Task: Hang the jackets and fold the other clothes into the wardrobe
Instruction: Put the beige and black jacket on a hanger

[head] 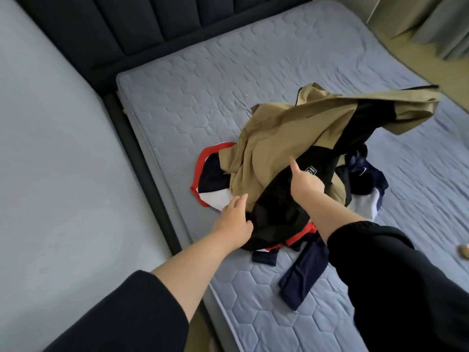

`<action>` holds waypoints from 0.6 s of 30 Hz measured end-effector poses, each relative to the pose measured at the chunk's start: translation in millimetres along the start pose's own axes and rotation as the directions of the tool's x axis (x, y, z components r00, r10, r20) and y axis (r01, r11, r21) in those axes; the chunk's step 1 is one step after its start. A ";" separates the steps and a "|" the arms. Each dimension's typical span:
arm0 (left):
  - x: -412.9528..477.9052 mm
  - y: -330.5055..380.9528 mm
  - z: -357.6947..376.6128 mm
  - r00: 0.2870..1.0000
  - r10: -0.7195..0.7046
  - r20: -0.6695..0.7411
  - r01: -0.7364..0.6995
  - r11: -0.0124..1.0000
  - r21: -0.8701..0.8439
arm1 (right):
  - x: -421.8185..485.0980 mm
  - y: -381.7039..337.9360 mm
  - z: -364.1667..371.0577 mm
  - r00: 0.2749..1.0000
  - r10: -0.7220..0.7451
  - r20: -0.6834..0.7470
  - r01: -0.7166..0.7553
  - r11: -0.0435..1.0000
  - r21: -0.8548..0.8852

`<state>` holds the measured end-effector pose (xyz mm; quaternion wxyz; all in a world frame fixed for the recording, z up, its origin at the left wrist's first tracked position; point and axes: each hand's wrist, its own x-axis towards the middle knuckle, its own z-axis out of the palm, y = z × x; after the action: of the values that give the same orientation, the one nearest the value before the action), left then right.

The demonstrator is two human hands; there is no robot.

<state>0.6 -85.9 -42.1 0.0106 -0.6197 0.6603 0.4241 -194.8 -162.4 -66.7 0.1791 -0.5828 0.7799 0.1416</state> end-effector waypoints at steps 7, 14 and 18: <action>-10.6 -3.5 5.4 0.998 -0.054 0.036 0.057 0.993 -0.104 | -23.8 23.6 16.0 0.987 -0.064 -0.149 0.086 0.985 0.149; -36.5 24.4 6.5 0.989 -0.089 0.117 0.101 0.990 -0.096 | -133.1 20.2 6.7 0.974 -0.038 -0.225 0.182 0.722 0.667; -71.3 44.7 0.7 1.000 0.007 -0.020 -0.006 1.000 0.021 | -182.5 17.9 -27.5 0.971 -0.040 -0.234 0.207 0.626 0.752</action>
<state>-20.2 -33.5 20.4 0.0094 -0.6215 0.6669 0.4109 -168.3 -12.6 39.2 0.3432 -0.5134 0.7367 -0.2754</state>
